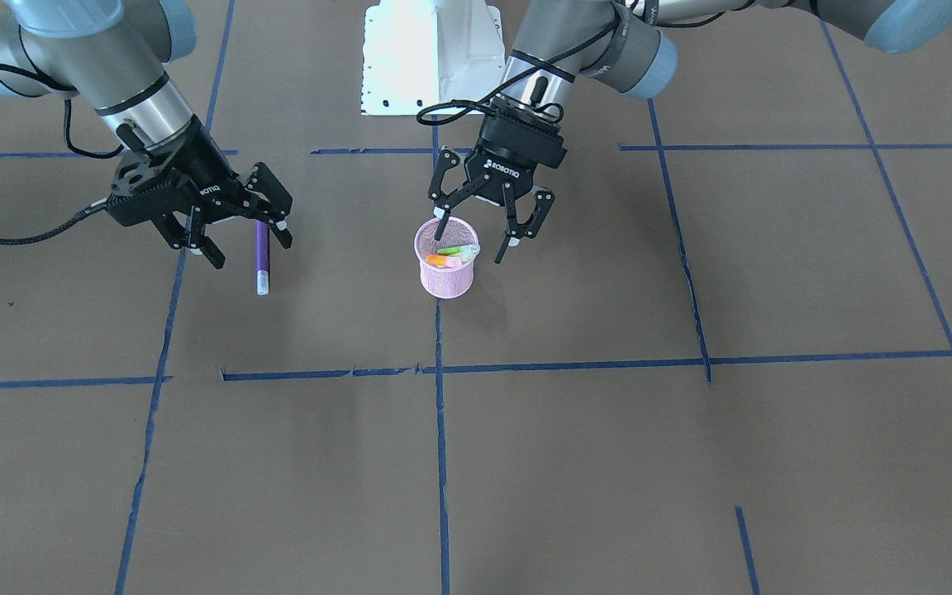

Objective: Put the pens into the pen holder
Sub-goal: 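Lower the right gripper onto the purple marker while the left gripper withdraws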

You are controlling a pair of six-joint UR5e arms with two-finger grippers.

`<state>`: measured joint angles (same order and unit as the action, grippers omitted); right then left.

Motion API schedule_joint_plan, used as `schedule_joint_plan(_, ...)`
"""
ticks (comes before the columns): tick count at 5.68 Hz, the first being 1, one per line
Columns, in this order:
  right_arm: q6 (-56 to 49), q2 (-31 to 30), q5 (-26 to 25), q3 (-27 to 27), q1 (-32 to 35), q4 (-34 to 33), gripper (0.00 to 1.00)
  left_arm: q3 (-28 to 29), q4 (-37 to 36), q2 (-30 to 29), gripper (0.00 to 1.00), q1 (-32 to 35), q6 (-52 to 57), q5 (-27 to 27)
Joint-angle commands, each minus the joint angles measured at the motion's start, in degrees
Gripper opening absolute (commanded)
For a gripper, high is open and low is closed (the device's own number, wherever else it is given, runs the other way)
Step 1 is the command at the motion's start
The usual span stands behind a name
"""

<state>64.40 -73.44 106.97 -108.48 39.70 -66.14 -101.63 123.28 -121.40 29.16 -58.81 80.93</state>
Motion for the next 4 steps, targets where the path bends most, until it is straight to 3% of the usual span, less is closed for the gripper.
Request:
schedule_joint_plan(1, -5.11, 4.76, 2.96, 1.86, -3.47, -19.33, 0.99, -0.41, 0.03, 5.28, 0.87, 7.19, 3.09, 11.66)
schedule_joint_plan(2, -8.55, 6.19, 2.99, 1.86, -4.01, -25.12, 0.98, -2.50, -0.06, 7.39, 0.86, 7.31, 3.00, 11.71)
schedule_joint_plan(4, -11.02, 6.29, 8.31, 7.30, -4.63, -24.74, 0.98, -2.52, -0.15, 7.58, 0.86, 7.22, 2.13, 11.36)
